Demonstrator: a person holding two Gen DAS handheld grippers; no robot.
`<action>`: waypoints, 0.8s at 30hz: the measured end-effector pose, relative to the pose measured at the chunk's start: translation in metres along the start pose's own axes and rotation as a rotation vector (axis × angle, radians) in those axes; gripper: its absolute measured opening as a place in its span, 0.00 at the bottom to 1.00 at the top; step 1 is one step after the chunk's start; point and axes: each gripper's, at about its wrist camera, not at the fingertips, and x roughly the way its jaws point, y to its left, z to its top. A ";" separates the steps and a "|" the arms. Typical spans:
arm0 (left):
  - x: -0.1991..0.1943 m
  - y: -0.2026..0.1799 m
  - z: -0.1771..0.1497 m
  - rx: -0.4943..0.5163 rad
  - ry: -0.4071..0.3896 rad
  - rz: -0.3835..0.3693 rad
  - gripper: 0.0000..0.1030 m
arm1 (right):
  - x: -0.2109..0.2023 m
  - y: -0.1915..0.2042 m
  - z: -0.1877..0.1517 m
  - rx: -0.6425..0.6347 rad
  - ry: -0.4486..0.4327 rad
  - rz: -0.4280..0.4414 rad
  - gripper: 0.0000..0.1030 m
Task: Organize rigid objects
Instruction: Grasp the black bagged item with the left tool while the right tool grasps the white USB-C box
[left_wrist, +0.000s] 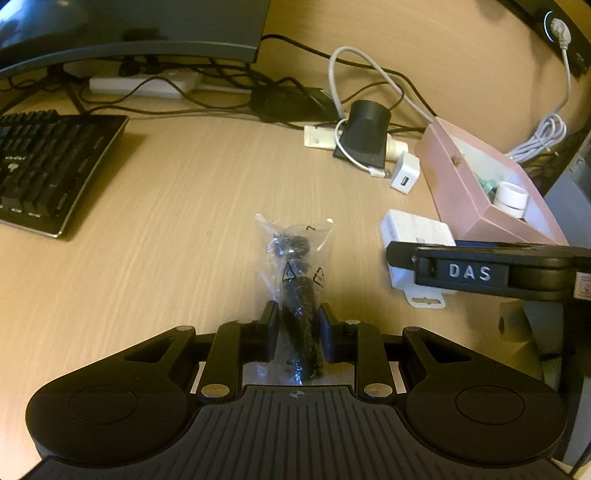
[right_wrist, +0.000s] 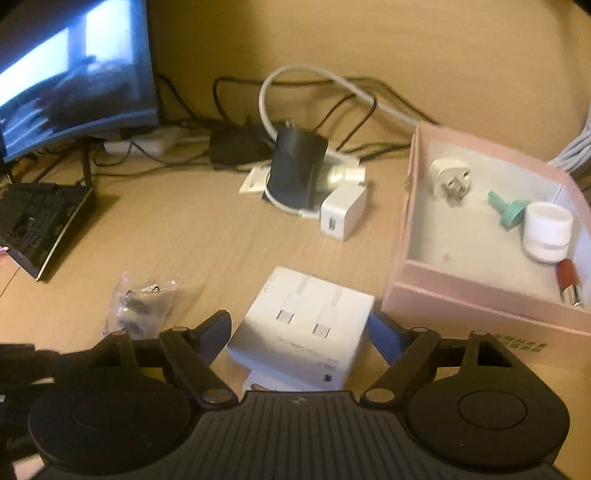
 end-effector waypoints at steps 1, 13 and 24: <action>0.000 0.001 0.000 -0.001 -0.001 -0.001 0.26 | -0.002 -0.001 -0.002 -0.005 -0.002 0.011 0.74; -0.001 0.003 -0.005 -0.003 -0.025 -0.056 0.26 | -0.083 -0.018 -0.062 -0.217 -0.080 0.047 0.67; -0.001 -0.002 -0.008 0.006 -0.028 -0.090 0.24 | -0.094 -0.061 -0.108 -0.072 -0.017 0.019 0.69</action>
